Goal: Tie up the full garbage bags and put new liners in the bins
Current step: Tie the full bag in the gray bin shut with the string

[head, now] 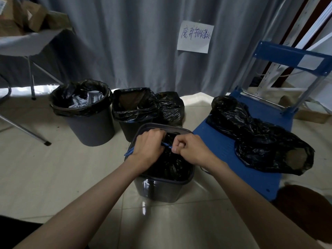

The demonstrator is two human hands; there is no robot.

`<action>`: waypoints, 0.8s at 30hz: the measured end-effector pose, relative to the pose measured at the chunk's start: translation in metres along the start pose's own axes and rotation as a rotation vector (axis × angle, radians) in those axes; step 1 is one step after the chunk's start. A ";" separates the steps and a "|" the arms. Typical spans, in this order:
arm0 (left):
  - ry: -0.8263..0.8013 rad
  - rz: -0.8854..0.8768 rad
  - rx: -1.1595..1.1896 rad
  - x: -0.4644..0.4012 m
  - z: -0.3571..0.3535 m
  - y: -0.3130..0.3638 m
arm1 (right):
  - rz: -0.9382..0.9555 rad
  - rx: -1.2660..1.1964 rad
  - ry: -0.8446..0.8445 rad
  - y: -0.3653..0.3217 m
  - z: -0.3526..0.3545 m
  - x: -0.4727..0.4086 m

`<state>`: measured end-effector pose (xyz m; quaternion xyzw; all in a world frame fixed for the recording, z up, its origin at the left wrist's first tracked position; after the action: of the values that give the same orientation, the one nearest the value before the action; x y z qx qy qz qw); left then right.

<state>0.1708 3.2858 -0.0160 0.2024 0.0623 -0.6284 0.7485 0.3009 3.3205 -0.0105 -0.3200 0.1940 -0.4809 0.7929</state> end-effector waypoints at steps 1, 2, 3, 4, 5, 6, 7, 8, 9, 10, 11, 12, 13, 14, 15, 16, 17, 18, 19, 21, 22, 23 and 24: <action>-0.005 -0.014 -0.036 0.001 -0.001 0.002 | 0.001 0.011 -0.027 0.001 -0.002 0.002; -0.015 -0.032 -0.070 0.004 -0.002 0.004 | -0.004 0.018 -0.050 0.003 -0.004 0.004; -0.021 -0.048 -0.095 0.006 -0.004 0.006 | -0.012 0.017 -0.060 0.005 -0.005 0.005; -0.022 -0.057 -0.104 0.007 -0.005 0.005 | -0.024 0.008 -0.056 0.009 -0.005 0.005; -0.015 -0.060 -0.096 0.008 -0.005 0.003 | -0.038 -0.009 -0.041 0.013 -0.004 0.004; -0.004 -0.061 -0.074 0.007 -0.004 0.000 | -0.050 -0.030 -0.021 0.016 -0.002 0.003; 0.002 -0.064 -0.042 0.005 -0.003 -0.003 | -0.056 -0.047 -0.001 0.017 0.000 0.003; 0.000 -0.071 0.002 0.003 -0.001 -0.006 | -0.053 -0.051 0.017 0.018 0.002 0.001; -0.017 -0.083 0.056 0.002 0.001 -0.008 | -0.042 -0.043 0.036 0.017 0.003 0.000; -0.048 -0.102 0.111 0.000 0.004 -0.008 | -0.029 -0.030 0.059 0.016 0.005 -0.001; -0.081 -0.121 0.172 -0.001 0.007 -0.006 | -0.019 -0.018 0.084 0.016 0.007 -0.002; -0.106 -0.131 0.247 -0.001 0.010 -0.004 | -0.014 -0.010 0.107 0.015 0.008 -0.003; -0.117 -0.127 0.338 -0.003 0.013 -0.003 | -0.011 -0.006 0.125 0.015 0.010 -0.003; -0.113 -0.117 0.435 -0.004 0.015 -0.004 | -0.008 -0.004 0.137 0.015 0.011 -0.003; -0.099 -0.109 0.521 -0.006 0.016 -0.005 | -0.005 -0.003 0.145 0.014 0.011 -0.003; -0.084 -0.110 0.580 -0.007 0.017 -0.006 | 0.000 -0.001 0.150 0.014 0.011 -0.003; -0.074 -0.114 0.614 -0.007 0.017 -0.007 | 0.008 0.005 0.156 0.012 0.011 -0.003; -0.068 -0.114 0.629 -0.007 0.017 -0.009 | 0.021 0.016 0.163 0.010 0.011 -0.002; -0.063 -0.108 0.625 -0.007 0.017 -0.011 | 0.035 0.026 0.170 0.008 0.010 -0.001; -0.060 -0.105 0.578 -0.005 0.016 -0.014 | 0.053 0.049 0.165 0.004 0.010 0.001; -0.063 -0.114 0.530 -0.004 0.015 -0.014 | 0.058 0.070 0.149 0.002 0.008 0.002; -0.066 -0.133 0.461 -0.001 0.013 -0.014 | 0.062 0.096 0.123 0.001 0.006 0.003; -0.066 -0.159 0.378 0.002 0.010 -0.012 | 0.065 0.120 0.095 0.001 0.003 0.005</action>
<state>0.1578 3.2789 -0.0102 0.3131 -0.0654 -0.6924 0.6467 0.3053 3.3175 -0.0094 -0.2421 0.2125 -0.4804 0.8157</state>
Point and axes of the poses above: each hand's wrist, its own x-axis away from the middle knuckle, its own z-axis out of the back of the hand, y = z × x, the point moved 6 cm from there along -x, towards the middle knuckle, and after that the axes turned 9 degrees about y, right-handed, at the moved point
